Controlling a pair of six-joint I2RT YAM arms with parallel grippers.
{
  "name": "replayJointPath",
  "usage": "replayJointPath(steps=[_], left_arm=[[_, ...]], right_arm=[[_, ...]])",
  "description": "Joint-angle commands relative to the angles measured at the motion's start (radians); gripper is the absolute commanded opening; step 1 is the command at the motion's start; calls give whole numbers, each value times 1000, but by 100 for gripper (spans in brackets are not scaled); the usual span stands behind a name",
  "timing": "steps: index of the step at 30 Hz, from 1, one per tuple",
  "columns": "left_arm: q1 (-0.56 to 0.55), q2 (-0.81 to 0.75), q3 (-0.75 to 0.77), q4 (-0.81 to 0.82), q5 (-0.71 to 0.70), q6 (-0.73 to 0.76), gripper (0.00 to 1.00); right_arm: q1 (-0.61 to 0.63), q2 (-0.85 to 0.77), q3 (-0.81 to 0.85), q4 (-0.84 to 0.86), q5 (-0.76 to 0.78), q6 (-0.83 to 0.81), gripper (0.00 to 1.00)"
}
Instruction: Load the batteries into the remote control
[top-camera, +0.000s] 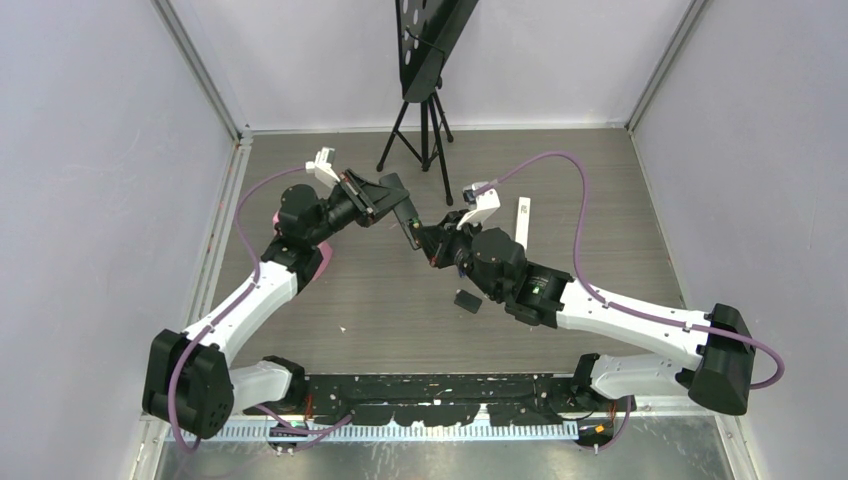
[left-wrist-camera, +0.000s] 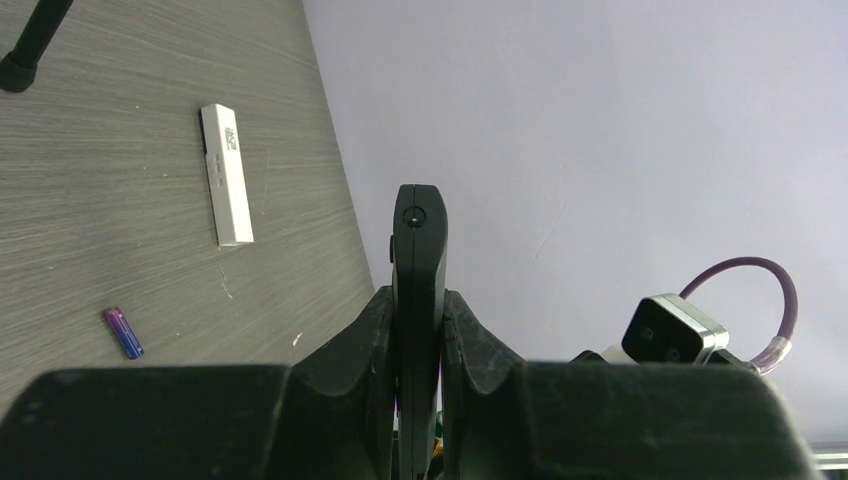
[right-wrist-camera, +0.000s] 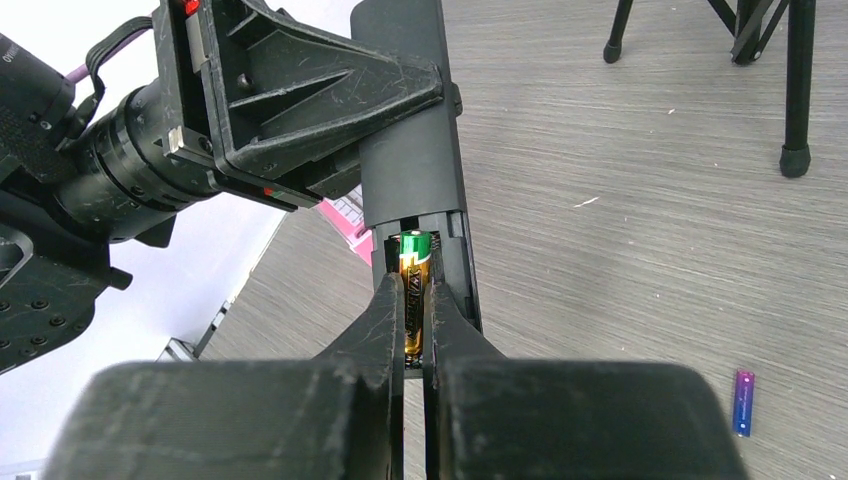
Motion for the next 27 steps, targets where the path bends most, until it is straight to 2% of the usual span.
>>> replayJointPath(steps=[1,12,16,23,27], left_arm=[[5,-6,19,92,9,-16,0],[5,-4,25,158,53,-48,0],[5,-4,23,191,70,-72,0],[5,0,36,190,105,-107,0],[5,16,48,188,139,-140,0]], right_arm=[[6,-16,-20,-63,-30,-23,0],[6,39,2,-195,-114,-64,0],[6,77,15,-215,-139,-65,1],[6,85,18,-208,-192,-98,8],[7,80,16,-201,-269,-150,8]])
